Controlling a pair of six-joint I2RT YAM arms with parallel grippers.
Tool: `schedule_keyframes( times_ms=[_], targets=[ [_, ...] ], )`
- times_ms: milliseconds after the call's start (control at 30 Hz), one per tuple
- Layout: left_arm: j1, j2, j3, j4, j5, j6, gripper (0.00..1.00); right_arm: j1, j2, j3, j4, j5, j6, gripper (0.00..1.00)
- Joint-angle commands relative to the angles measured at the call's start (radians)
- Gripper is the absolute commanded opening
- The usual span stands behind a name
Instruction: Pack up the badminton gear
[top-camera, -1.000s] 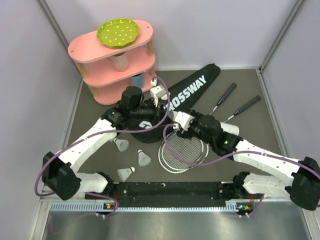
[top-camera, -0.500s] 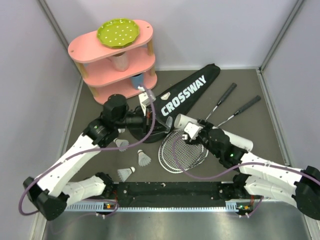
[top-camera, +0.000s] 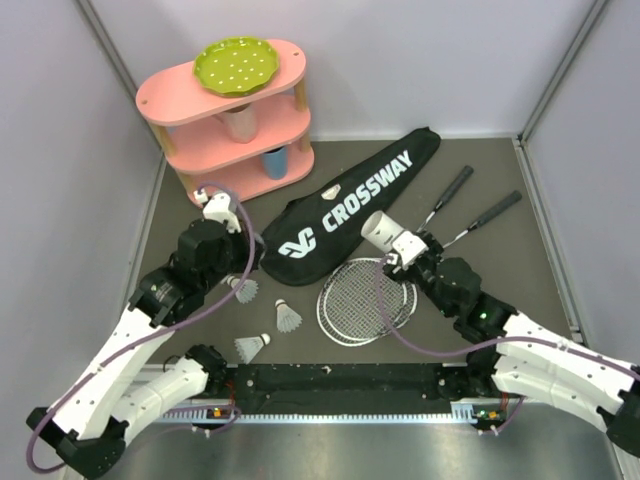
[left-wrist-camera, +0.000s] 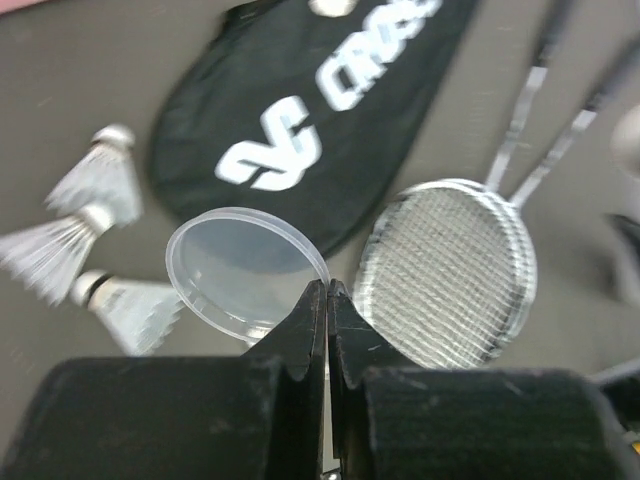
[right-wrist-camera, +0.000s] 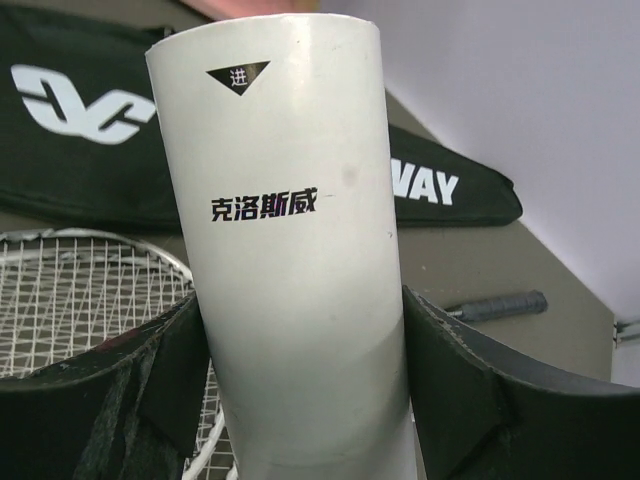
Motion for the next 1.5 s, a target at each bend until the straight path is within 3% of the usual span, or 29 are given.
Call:
schedule_keyframes(
  times_ms=[0,100,200,233,367,600,867,900,967,1000,1133,1333,1467],
  targets=[
    [0.044,-0.023,-0.049,-0.106,-0.257,-0.069,0.0,-0.008,-0.109,0.052,0.008,-0.026,0.062,0.27],
    [0.097,0.075,-0.018,-0.199,-0.374,-0.08,0.0,-0.008,-0.135,0.052,0.002,-0.043,0.076,0.27],
    [0.276,0.159,-0.032,-0.126,-0.318,-0.025,0.0,-0.008,-0.152,0.05,-0.006,-0.056,0.1,0.27],
    [0.4,0.184,-0.048,-0.093,-0.242,-0.008,0.0,-0.008,-0.165,0.05,-0.007,-0.063,0.106,0.27],
    [0.631,0.362,-0.009,-0.013,-0.215,-0.026,0.0,-0.008,-0.222,0.031,0.008,-0.091,0.128,0.26],
    [0.743,0.725,0.158,-0.021,-0.281,-0.117,0.0,-0.01,-0.279,0.021,0.003,-0.143,0.146,0.26],
    [0.797,0.924,0.241,-0.027,-0.253,-0.091,0.0,-0.01,-0.285,-0.003,0.051,-0.184,0.136,0.26],
    [0.802,0.937,0.24,-0.016,-0.249,-0.091,0.07,-0.008,-0.282,0.0,0.052,-0.186,0.131,0.26],
    [0.815,0.944,0.235,-0.013,-0.209,-0.095,0.26,-0.01,-0.264,0.006,0.045,-0.189,0.125,0.26],
    [0.817,0.936,0.235,-0.019,-0.199,-0.097,0.46,-0.008,-0.261,0.015,0.024,-0.192,0.125,0.25],
    [0.819,0.849,0.208,-0.056,-0.178,-0.097,0.71,-0.008,-0.253,0.006,0.035,-0.195,0.126,0.25],
    [0.817,0.565,-0.008,-0.029,-0.046,-0.117,0.67,-0.01,-0.201,0.02,0.034,-0.23,0.123,0.26],
    [0.819,0.39,-0.17,0.114,0.278,-0.144,0.72,-0.008,-0.184,0.021,0.031,-0.246,0.126,0.26]
  ],
)
